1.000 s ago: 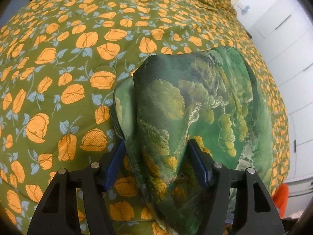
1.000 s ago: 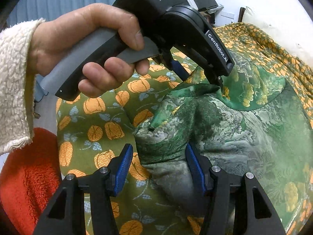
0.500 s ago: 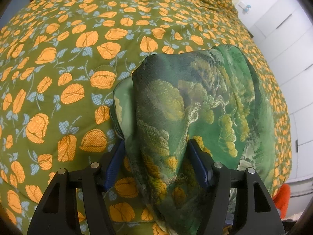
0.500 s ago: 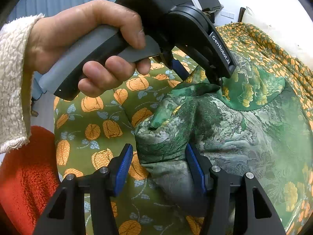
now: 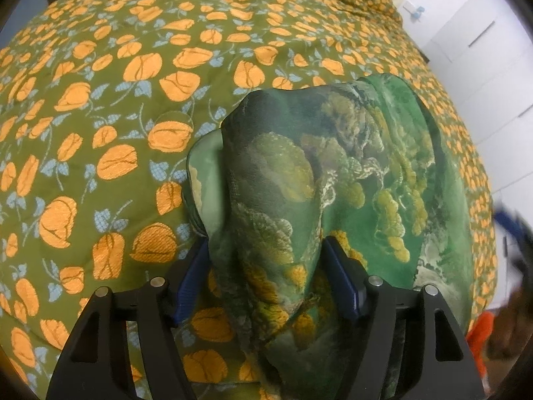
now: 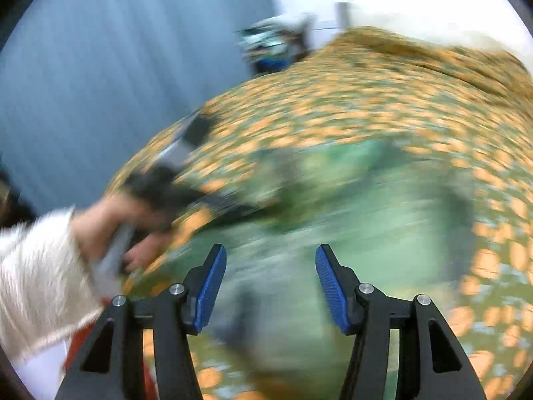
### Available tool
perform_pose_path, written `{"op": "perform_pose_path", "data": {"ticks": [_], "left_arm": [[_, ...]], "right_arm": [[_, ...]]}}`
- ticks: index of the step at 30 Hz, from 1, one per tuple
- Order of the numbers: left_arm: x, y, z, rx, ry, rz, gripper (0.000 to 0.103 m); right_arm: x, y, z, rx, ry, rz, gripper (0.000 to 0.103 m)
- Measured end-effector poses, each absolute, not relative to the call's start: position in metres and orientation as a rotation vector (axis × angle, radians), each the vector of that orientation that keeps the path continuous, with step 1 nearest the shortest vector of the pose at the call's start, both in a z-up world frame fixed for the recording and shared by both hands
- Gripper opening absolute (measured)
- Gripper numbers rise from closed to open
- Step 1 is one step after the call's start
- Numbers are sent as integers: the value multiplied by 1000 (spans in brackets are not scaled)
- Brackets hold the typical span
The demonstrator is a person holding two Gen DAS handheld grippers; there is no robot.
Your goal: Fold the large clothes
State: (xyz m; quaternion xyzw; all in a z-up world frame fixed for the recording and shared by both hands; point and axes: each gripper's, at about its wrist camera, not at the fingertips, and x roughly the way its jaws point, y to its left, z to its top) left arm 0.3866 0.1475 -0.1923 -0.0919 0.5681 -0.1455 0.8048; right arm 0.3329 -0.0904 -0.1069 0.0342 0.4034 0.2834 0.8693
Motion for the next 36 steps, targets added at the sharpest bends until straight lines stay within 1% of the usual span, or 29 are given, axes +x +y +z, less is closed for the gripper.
{"op": "perform_pose_path", "data": {"ticks": [2,6,8,10,14,16,19,21,24,26,27,28,29,30,32,34,36], "left_arm": [[389,147,-198,-215,1219,-302,74],[392,146,-213,-267,1223,-280,77],[394,146,-219,-297,1224,-263,79],[394,146,-219,-312,1225,-263,79],[380,151,-190,-274,1173,-302,79],[364,158,-168,-284,1130,-337,79],[337,166,-150,-282,1084,-378,79],[325,165,-154,-286,1090,-397,81],[324,157,-178,-281,1160,-361,85],[321,161,-182,-330,1171,-362,85],[319,164,-177,-354,1152,-367,84],[315,170,-170,-379,1129,-381,84],[312,176,-164,-399,1104,-404,87],[310,180,-159,-410,1088,-424,95],[310,183,-160,-416,1082,-445,101],[319,181,-178,-456,1132,-469,102],[331,177,-203,-535,1194,-476,103]], "right_arm": [[364,-112,-119,97,897,529,56],[412,-131,-173,102,1039,464,57],[418,-129,-189,95,1061,453,58],[416,-127,-189,103,1047,441,58],[394,-134,-155,84,983,447,59],[370,-142,-131,81,949,466,59],[318,-144,-106,52,921,498,59],[295,-140,-114,53,937,519,59],[285,-120,-168,11,1071,520,61],[278,-119,-179,12,1069,499,67],[275,-123,-175,33,1055,505,68],[272,-130,-166,71,1035,524,71],[269,-140,-156,120,1017,545,75],[268,-153,-149,165,1000,548,80],[272,-183,-142,262,969,520,100],[287,-206,-151,373,984,499,102],[309,-218,-175,507,1037,511,102]]}}
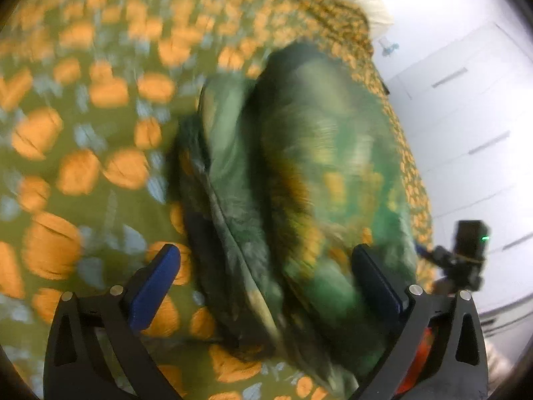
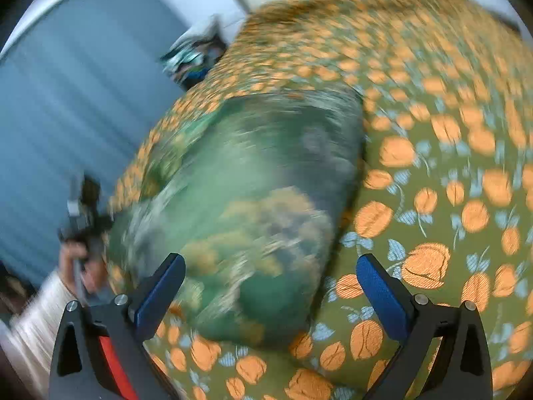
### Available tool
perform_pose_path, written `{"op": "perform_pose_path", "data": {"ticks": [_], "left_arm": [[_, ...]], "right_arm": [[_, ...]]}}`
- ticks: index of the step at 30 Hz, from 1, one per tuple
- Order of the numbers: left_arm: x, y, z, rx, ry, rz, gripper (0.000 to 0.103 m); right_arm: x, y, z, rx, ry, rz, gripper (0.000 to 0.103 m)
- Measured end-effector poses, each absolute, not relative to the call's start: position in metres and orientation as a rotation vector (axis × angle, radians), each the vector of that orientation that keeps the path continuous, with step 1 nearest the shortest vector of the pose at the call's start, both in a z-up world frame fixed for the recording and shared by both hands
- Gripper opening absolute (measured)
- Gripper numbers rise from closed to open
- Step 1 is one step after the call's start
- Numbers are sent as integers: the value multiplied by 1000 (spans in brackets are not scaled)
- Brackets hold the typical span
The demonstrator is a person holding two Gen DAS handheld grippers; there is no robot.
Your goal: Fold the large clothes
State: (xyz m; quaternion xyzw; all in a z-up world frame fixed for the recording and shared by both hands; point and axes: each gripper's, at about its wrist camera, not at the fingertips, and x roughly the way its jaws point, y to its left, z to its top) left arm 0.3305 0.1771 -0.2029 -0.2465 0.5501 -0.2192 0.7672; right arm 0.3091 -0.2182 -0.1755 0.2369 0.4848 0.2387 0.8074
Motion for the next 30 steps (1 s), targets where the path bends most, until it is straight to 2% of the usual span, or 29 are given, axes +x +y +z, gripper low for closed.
{"op": "perform_pose_path", "data": {"ticks": [3,6,7,8,9,11,12,14,18,24,30], "left_arm": [[343,170,-227,-621,1236,-484,103],[347,159,-236,-573,1265,-455,100],[346,155,-236,-548,1268,-449,93],[344,151,-231,-508,1254,-452,75],[342,148,-225,-469,1244,-438,67],[335,142,-213,-414,1226,-427,58],[329,140,-205,-393,1210,-423,54],[315,139,-189,-369,1157,-427,51],[293,132,-158,-353,1077,-441,50],[303,110,-119,-324,983,-470,50],[341,79,-108,-280,945,-498,50]], "right_arm": [[336,-213,-219,665,1129,559,102],[353,-184,-245,710,1167,661,102],[357,-174,-246,655,1171,642,102],[360,-164,-245,571,1171,626,99],[361,-157,-240,500,1162,615,96],[355,-137,-220,303,1104,594,84],[349,-129,-211,227,1071,584,81],[336,-116,-195,108,1004,566,76],[313,-104,-168,22,885,546,74],[305,-126,-133,34,770,522,74],[347,-163,-116,83,746,491,74]]}}
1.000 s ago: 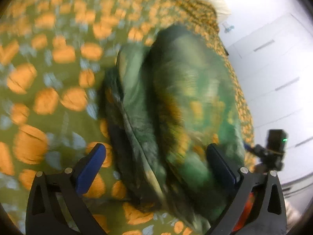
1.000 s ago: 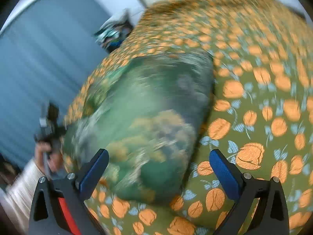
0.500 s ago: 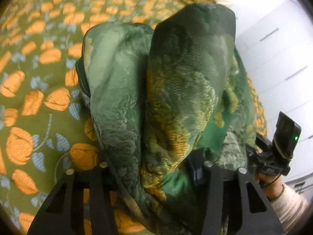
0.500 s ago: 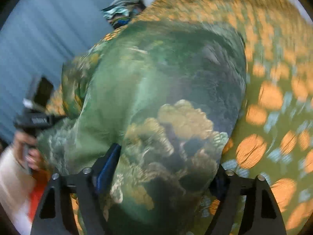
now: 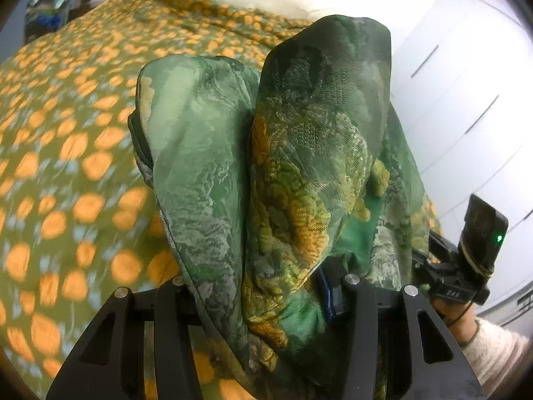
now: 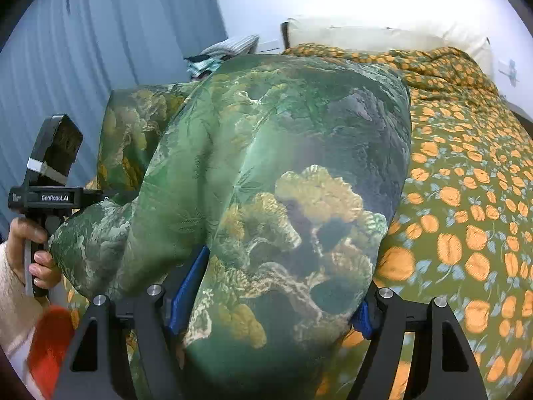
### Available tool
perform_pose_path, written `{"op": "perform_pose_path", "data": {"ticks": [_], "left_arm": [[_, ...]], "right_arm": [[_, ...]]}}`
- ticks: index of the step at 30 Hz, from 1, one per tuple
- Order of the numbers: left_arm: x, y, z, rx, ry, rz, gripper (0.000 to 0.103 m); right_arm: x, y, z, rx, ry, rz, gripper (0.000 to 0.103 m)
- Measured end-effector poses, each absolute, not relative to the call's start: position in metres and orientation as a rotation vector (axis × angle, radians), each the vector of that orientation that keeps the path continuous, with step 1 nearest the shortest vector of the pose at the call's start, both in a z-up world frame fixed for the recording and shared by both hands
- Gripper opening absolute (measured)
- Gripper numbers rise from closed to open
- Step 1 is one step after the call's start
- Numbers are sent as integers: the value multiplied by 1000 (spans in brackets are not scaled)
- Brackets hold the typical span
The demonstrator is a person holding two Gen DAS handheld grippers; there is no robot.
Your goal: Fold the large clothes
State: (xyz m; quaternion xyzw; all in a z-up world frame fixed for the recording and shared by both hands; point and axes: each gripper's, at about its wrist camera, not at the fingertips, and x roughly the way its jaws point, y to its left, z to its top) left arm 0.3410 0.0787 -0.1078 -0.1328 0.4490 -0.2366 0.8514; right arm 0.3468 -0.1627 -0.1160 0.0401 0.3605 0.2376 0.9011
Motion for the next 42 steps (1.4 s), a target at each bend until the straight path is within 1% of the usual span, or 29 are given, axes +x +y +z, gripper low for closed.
{"op": "perform_pose_path", "data": {"ticks": [4,7,8,9,10,12,14,15,16,17,20,22,23,24,25,29,31,36,42], "left_arm": [[375,52,-126,-269,973,-505,50],[400,27,-162,-254,1055,-484,50],[407,18,-181,-236,1092,-458,55],[408,14,-190,-225,1101,-439,62],[410,14,-196,-230,1096,-431,66],[412,19,-200,-290,1091,-417,83],[409,26,-198,-317,1094,-395,91],[406,26,-193,-306,1088,-395,91],[401,27,-186,-284,1076,-394,91],[395,29,-175,-260,1051,-389,90],[365,31,-138,-157,951,-345,91],[348,31,-124,-92,894,-308,96],[334,30,-114,-53,857,-273,101],[315,28,-104,-6,810,-226,102],[319,28,-103,24,782,-201,102],[280,11,-83,181,662,-65,102],[264,5,-76,216,617,-40,102],[216,-14,-52,239,566,48,103],[179,-27,-42,155,651,4,103]], "right_arm": [[384,-198,-134,153,780,464,74],[408,-224,-163,199,850,433,74],[415,-231,-174,215,882,424,74],[420,-237,-188,239,930,417,74],[424,-244,-200,268,966,413,76],[428,-258,-217,356,980,424,81],[428,-266,-218,397,963,421,90],[426,-267,-215,400,958,415,93],[425,-268,-212,399,952,405,98],[423,-269,-208,394,947,399,101],[411,-270,-189,370,940,366,101],[397,-274,-177,330,925,323,101],[392,-276,-171,305,915,300,101],[385,-278,-163,276,903,273,101],[377,-279,-155,249,889,250,101],[338,-279,-121,152,828,170,101],[312,-276,-103,100,791,137,101],[252,-269,-57,-7,679,90,102],[197,-264,-35,-7,669,62,102]]}}
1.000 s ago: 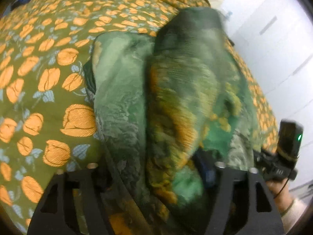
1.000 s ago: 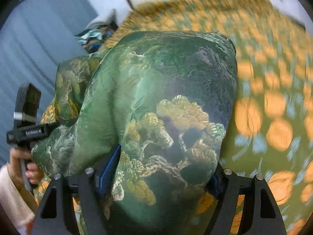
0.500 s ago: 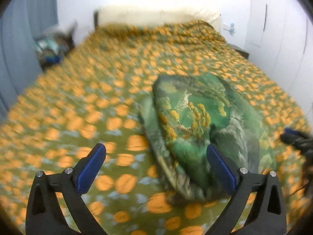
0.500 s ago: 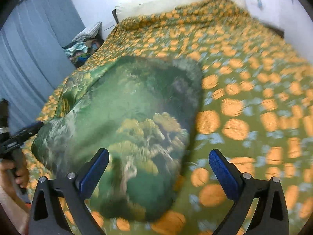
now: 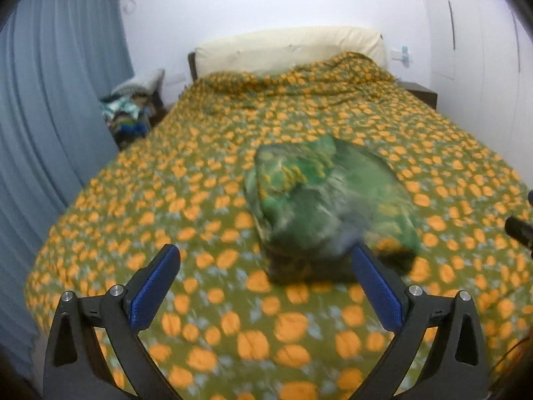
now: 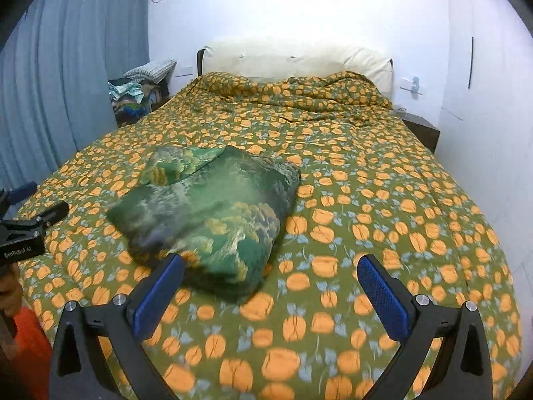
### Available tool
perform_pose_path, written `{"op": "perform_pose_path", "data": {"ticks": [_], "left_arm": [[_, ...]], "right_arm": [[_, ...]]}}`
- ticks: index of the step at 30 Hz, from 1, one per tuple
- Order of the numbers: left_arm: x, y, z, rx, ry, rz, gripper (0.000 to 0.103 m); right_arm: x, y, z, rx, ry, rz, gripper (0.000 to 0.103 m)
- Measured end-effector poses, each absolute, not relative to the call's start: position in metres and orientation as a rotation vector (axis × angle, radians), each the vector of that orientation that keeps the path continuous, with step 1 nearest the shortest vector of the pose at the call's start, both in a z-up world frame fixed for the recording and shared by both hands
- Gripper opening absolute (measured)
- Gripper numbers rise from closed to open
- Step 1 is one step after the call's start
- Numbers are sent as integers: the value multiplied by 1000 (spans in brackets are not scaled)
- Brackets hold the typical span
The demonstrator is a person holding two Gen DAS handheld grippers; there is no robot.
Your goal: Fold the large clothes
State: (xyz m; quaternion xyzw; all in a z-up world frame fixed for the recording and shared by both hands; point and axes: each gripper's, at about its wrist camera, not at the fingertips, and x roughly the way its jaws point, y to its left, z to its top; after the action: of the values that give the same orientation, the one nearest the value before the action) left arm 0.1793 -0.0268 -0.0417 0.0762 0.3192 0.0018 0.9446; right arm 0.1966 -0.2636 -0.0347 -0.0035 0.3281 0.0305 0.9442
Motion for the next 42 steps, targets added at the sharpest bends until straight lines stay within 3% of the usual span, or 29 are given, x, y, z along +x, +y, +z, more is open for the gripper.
{"op": "perform_pose_path", "data": {"ticks": [14,29,42], "left_arm": [[109,-50,-48,161,689,-54,103],[96,-49,-41,139,703,-49,103],[100,-41,-35,105,709,-37,103]], "right_arm": [[109,-250,-33,12,643,-41,102],[105,-239,-22,115,682,116,102],[112,-218,-13,17,742,37,102]]}}
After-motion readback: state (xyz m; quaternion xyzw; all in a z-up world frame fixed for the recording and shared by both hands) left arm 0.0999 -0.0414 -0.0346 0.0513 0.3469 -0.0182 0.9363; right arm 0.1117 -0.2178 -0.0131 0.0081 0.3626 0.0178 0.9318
